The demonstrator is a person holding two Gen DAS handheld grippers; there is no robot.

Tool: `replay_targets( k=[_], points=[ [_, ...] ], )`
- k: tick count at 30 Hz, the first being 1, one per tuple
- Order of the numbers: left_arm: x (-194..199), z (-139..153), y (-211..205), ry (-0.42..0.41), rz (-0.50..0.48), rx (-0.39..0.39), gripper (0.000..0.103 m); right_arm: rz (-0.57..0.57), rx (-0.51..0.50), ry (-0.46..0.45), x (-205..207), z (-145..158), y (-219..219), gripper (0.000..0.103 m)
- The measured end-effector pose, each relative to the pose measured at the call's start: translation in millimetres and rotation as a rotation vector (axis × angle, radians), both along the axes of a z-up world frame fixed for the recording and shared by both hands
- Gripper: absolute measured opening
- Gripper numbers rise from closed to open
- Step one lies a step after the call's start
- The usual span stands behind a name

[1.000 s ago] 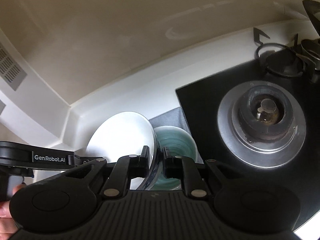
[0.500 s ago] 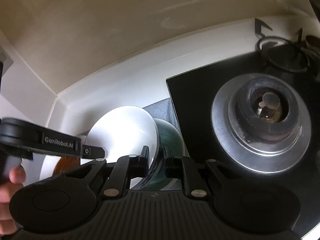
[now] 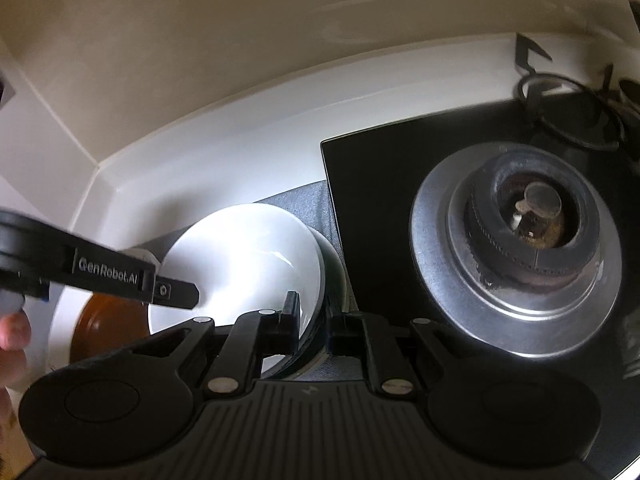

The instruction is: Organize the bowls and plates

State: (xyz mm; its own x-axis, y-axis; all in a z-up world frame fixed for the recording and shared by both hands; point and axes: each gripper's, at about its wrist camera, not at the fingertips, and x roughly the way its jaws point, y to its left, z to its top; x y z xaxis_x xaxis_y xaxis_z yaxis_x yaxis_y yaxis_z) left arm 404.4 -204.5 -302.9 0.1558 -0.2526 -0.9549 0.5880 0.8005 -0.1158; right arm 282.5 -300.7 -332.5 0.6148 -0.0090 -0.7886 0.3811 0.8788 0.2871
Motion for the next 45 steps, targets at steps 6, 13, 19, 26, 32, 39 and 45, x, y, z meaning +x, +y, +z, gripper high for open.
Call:
replay_targets(
  k=[6, 13, 19, 26, 32, 39, 45],
  points=[
    [-4.9, -8.6, -2.6, -0.014, -0.034, 0.024, 0.013, 0.105, -0.199, 0.024, 4.1, 4.8, 20.4, 0.014],
    [-2.7, -15.5, -4.7, -0.002, -0.035, 0.025, 0.016, 0.11, -0.188, 0.012, 2.9, 6.4, 16.6, 0.021],
    [5.1, -22.3, 2.3, 0.06, -0.013, -0.021, 0.016, 0.017, 0.063, -0.067, -13.1, 2.3, -10.0, 0.033],
    [13.7, -36.5, 6.5, 0.149, 0.028, -0.066, 0.022, -0.119, 0.222, -0.072, -35.6, -6.7, -37.3, 0.043],
    [8.2, -39.3, 8.1, 0.143, 0.032, -0.07, 0.024, -0.111, 0.31, -0.072, -33.0, -21.1, -35.4, 0.049],
    [-21.8, -38.1, 21.0, 0.149, 0.024, -0.053, 0.027, -0.078, 0.272, -0.012, -29.5, -23.2, -29.2, 0.025],
    [-24.0, -41.9, 29.2, 0.167, 0.056, -0.096, 0.026, -0.058, 0.317, -0.023, -41.4, -30.4, -30.8, 0.032]
  ],
)
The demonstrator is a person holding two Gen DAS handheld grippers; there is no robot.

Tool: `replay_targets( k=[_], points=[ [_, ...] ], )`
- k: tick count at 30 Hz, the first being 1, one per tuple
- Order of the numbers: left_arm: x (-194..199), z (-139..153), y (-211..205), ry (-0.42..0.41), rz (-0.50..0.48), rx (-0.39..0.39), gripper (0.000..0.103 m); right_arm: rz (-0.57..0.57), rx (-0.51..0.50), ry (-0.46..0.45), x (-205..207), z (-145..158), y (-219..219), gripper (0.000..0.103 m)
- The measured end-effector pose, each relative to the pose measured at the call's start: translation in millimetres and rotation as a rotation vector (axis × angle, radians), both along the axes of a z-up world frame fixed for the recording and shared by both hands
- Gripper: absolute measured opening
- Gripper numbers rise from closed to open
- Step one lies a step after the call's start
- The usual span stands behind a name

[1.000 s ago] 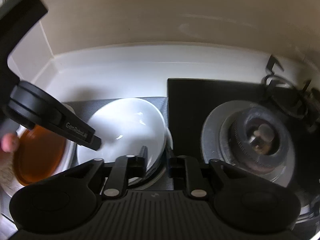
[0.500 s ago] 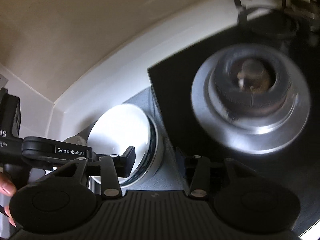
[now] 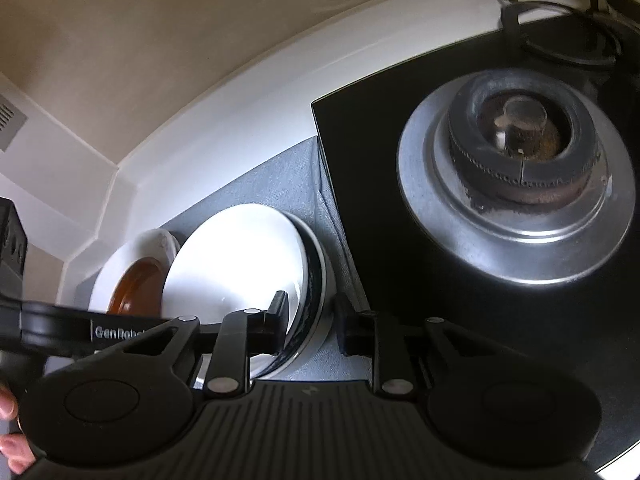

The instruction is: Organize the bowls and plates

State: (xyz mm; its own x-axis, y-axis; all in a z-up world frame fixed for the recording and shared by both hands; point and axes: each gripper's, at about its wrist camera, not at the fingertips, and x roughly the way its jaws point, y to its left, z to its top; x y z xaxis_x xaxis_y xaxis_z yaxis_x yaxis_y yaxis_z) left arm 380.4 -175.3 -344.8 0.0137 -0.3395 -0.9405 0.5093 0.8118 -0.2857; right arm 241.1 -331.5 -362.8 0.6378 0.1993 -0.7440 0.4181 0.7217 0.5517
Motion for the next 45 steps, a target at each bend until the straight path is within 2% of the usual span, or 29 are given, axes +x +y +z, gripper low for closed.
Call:
replay_targets(
  k=[5, 13, 21, 28, 37, 45],
  points=[
    [0.9, -3.6, -3.3, -0.008, 0.0, -0.004, 0.028, 0.005, 0.019, 0.007, 8.7, -14.1, 1.9, 0.037],
    [-2.9, 4.9, -1.8, 0.004, -0.01, 0.002, 0.028, -0.031, 0.03, 0.006, 3.1, -8.3, 3.8, 0.033],
    [-10.8, 41.9, 10.3, -0.013, -0.015, -0.046, 0.028, -0.062, 0.006, -0.022, -11.5, 33.7, 13.3, 0.033],
    [-13.9, 78.6, 36.3, -0.04, 0.033, -0.084, 0.029, -0.036, -0.02, -0.065, -13.0, 74.3, 31.6, 0.033],
    [-14.8, 112.2, 104.2, -0.058, 0.145, -0.1, 0.029, 0.103, -0.048, -0.106, 7.7, 109.4, 81.7, 0.033],
    [-29.5, 134.1, 193.0, -0.11, 0.303, -0.04, 0.03, 0.315, 0.001, -0.134, 34.0, 121.2, 155.1, 0.033]
  ],
)
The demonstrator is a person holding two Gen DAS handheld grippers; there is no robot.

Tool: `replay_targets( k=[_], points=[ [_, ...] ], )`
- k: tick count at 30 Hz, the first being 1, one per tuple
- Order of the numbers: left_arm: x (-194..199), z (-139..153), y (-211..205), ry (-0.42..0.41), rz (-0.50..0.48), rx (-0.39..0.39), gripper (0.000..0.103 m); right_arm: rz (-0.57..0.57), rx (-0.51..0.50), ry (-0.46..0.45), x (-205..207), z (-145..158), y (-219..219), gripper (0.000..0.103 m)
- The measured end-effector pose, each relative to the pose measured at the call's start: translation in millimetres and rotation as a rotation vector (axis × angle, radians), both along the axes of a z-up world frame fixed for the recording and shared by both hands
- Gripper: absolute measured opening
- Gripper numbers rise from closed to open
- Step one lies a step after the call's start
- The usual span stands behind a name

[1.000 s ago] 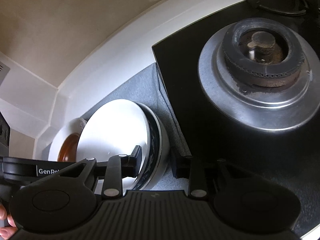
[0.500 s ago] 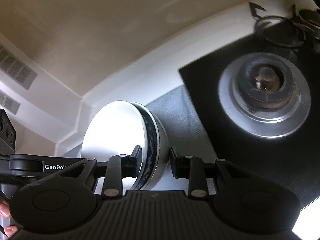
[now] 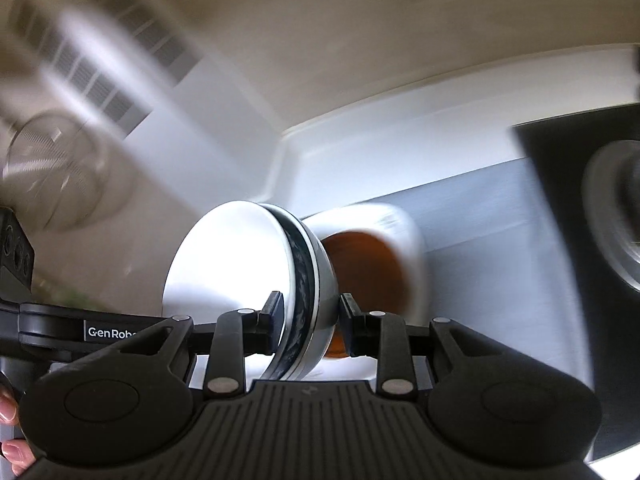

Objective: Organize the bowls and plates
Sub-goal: 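Lift the bowl stack with both tools and carry it toward the plate stack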

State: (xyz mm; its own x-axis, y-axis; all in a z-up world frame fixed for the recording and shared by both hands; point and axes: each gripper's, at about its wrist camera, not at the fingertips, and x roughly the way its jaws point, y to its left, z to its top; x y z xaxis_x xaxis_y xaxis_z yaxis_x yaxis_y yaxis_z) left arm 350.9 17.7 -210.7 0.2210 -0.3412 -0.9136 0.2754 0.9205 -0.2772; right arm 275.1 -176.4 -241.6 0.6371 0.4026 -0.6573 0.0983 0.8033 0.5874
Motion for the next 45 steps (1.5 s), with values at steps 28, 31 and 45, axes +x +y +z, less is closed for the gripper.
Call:
replay_targets(
  k=[28, 31, 45],
  points=[
    [-40.2, -47.6, 189.2, 0.188, 0.228, -0.016, 0.031, 0.466, -0.056, 0.091, 19.7, -22.5, 165.9, 0.033],
    [-40.9, -56.6, 191.2, 0.205, 0.226, -0.025, 0.031, 0.466, -0.076, 0.105, 15.7, -30.5, 167.8, 0.033],
    [-40.3, -78.6, 197.0, 0.226, 0.247, -0.056, 0.029, 0.528, -0.182, 0.141, 12.4, -53.5, 181.5, 0.041]
  ],
)
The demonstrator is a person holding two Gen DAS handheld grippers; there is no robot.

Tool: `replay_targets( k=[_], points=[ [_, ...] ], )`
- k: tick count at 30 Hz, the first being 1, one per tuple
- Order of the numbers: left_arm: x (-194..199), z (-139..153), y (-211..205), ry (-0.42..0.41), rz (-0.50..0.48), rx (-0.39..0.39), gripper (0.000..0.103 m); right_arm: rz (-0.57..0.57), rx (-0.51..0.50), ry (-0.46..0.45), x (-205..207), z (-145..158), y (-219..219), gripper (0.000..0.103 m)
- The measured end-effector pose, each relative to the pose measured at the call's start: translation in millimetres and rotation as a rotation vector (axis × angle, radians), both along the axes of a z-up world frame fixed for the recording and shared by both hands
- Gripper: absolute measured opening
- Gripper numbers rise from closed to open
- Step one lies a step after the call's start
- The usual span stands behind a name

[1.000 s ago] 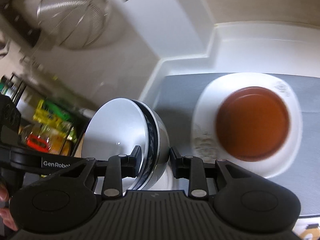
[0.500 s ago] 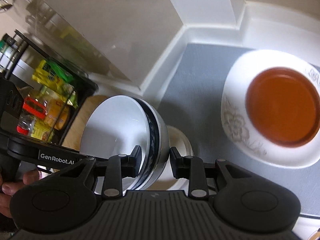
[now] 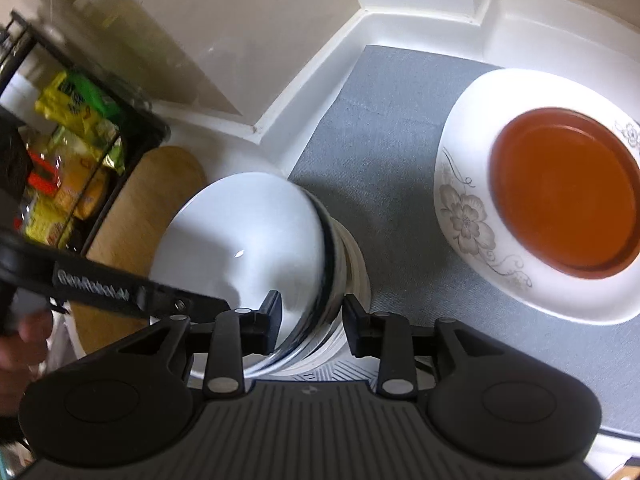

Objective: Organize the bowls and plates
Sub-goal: 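Lift the bowl stack with both tools and carry it toward the plate stack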

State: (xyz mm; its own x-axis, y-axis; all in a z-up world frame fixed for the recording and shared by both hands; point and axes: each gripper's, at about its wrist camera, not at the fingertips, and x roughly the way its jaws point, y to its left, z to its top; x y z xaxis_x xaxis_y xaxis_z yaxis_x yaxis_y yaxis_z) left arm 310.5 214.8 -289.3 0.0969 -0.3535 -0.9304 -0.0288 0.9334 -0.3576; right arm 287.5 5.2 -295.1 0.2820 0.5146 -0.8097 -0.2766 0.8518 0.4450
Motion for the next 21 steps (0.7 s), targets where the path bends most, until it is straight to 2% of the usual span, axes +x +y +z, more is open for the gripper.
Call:
replay_targets(
  k=[5, 15, 17, 21],
  points=[
    [-2.2, -1.5, 2.3, -0.013, -0.002, 0.014, 0.03, 0.008, 0.003, -0.012, 1.2, -0.2, -3.1, 0.038],
    [-2.8, -0.8, 10.6, -0.017, 0.017, -0.043, 0.029, -0.018, 0.087, -0.012, -6.5, 11.0, -22.7, 0.037],
    [-3.3, -1.5, 13.4, -0.016, 0.024, -0.058, 0.03, -0.018, 0.079, -0.029, -11.1, 10.9, -23.9, 0.027],
    [-3.9, 2.0, 14.3, -0.024, 0.026, -0.065, 0.03, -0.046, 0.125, -0.027, -12.3, 5.0, -31.3, 0.025]
  ],
)
